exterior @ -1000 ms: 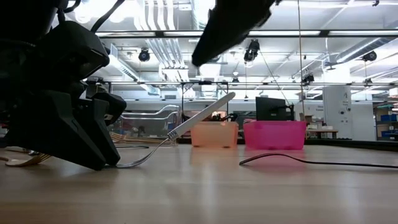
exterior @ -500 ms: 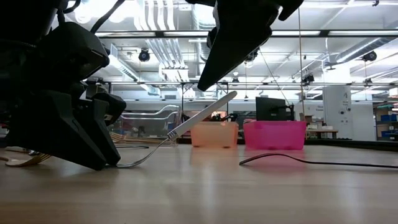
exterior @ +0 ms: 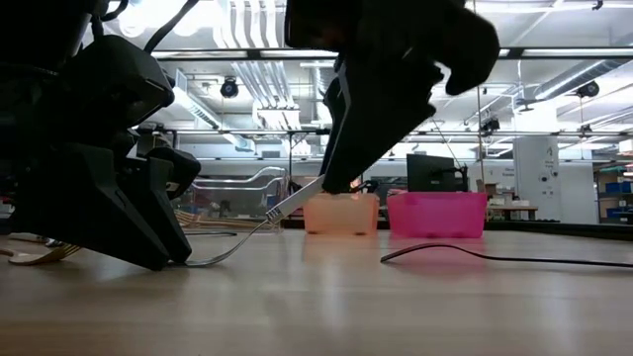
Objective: Sort silverware by color (type)
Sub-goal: Put the white fork into the red bin
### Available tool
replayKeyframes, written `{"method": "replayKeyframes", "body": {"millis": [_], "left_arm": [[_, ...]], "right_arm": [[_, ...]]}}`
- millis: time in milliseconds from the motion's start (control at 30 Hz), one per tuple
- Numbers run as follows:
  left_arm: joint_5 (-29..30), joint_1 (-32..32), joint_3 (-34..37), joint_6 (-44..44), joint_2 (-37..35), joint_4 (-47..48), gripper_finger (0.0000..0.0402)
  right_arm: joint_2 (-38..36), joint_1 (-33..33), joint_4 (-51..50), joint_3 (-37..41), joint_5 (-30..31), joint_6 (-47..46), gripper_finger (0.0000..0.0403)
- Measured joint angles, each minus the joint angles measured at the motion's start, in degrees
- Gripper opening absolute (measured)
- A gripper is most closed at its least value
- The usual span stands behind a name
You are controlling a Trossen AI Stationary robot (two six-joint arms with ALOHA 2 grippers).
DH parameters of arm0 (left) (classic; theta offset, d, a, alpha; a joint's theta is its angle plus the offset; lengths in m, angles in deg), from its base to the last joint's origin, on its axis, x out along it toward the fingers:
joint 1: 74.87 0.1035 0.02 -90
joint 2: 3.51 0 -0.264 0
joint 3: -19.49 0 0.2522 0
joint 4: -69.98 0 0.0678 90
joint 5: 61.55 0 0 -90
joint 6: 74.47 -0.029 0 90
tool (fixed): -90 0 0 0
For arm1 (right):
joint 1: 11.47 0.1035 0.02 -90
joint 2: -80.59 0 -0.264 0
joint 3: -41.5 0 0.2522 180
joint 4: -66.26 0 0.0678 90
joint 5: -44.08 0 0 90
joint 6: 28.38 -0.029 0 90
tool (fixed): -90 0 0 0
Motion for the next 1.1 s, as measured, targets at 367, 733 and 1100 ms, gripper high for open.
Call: {"method": "replayKeyframes", "body": {"millis": [367,733,1100], "left_arm": [[0.4,0.0,0.0,0.0,0.0,0.0,0.0075],[0.4,0.0,0.0,0.0,0.0,0.0,0.0075],[1.0,0.0,0.0,0.0,0.0,0.1,0.0075]], "right_arm": [[1.6,-0.1,2.1,0.0,0.2,2.8,0.0152],[1.8,-0.4,2.2,-0.7,0.2,4.7,0.0099],[3.9,-0.4,1.9,-0.8,0.0,5.2,0.0054]]}}
